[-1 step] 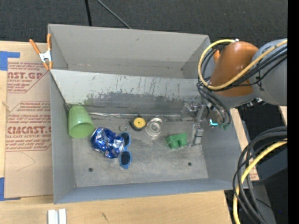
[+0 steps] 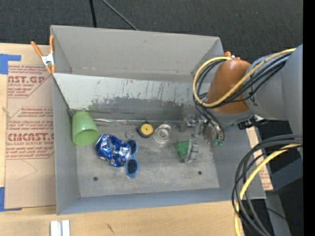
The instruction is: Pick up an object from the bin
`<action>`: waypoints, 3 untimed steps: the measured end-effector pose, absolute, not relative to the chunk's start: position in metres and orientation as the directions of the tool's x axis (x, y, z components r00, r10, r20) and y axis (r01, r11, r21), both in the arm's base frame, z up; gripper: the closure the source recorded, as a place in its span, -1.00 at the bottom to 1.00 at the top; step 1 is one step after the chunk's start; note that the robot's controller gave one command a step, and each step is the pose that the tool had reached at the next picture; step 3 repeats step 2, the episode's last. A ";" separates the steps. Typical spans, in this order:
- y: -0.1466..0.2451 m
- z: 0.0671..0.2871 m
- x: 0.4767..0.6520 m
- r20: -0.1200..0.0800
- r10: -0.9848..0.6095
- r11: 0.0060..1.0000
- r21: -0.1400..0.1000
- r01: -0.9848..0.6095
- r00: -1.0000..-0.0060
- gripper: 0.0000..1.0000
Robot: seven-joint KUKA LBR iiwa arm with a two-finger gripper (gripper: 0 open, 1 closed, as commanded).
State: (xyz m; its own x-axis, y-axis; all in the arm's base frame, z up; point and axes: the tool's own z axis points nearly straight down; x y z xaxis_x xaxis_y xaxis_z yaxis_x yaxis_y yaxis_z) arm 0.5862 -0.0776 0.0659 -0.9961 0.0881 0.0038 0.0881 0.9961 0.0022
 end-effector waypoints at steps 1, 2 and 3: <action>-0.079 0.070 0.588 -0.002 0.088 0.996 0.000 0.088 -0.996 1.00; -0.073 0.235 0.584 -0.012 0.128 0.992 0.001 0.128 -0.992 1.00; -0.073 0.235 0.584 -0.012 0.128 0.992 0.001 0.128 -0.992 1.00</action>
Offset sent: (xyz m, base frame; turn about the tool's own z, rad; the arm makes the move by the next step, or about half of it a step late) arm 0.0000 0.0000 0.0000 0.0000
